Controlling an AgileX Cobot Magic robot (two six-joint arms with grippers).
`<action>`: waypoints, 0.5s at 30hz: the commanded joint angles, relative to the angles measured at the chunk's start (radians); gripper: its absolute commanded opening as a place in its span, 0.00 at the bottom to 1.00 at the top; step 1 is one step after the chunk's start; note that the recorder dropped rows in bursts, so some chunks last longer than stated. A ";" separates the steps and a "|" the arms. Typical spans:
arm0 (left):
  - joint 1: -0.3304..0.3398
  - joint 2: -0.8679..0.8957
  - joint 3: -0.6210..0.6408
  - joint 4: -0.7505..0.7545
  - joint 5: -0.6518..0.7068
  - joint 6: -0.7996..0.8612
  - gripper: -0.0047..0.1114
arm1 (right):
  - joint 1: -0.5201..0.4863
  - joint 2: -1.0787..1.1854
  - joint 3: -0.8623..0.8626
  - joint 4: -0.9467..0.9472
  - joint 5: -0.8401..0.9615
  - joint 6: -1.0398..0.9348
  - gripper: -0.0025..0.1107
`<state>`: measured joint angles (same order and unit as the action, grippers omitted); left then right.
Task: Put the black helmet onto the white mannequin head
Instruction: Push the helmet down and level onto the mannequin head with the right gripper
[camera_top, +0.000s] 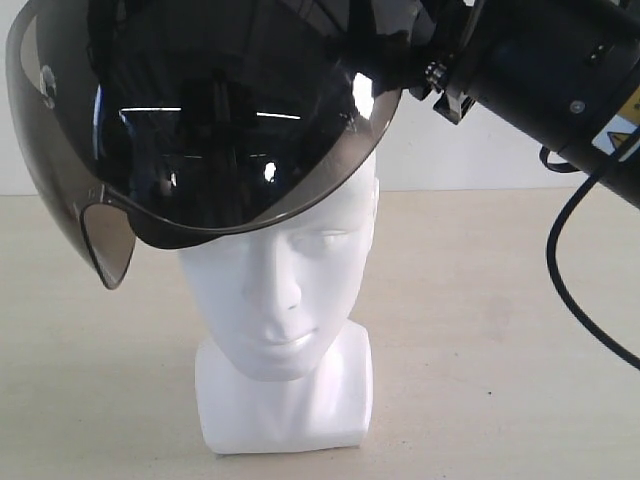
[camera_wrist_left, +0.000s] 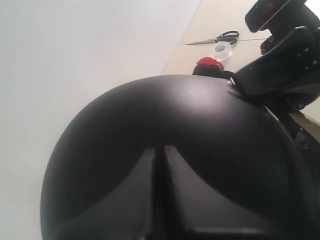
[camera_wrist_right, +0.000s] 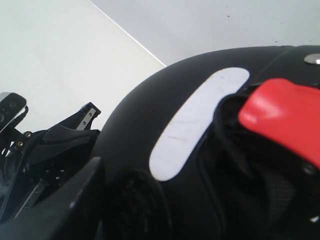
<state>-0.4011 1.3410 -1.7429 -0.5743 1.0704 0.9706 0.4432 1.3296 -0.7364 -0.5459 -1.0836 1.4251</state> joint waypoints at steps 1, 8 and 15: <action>-0.004 0.021 0.007 0.003 0.071 -0.012 0.08 | -0.027 -0.017 -0.009 0.036 0.049 -0.079 0.02; -0.004 0.021 0.007 0.002 0.079 -0.012 0.08 | -0.027 -0.017 -0.009 0.034 0.049 -0.081 0.02; -0.004 0.021 0.007 -0.037 0.085 -0.012 0.08 | -0.027 -0.017 -0.009 0.029 0.049 -0.081 0.02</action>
<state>-0.4011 1.3410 -1.7429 -0.6080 1.1023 0.9706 0.4418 1.3296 -0.7364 -0.5459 -1.0803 1.4274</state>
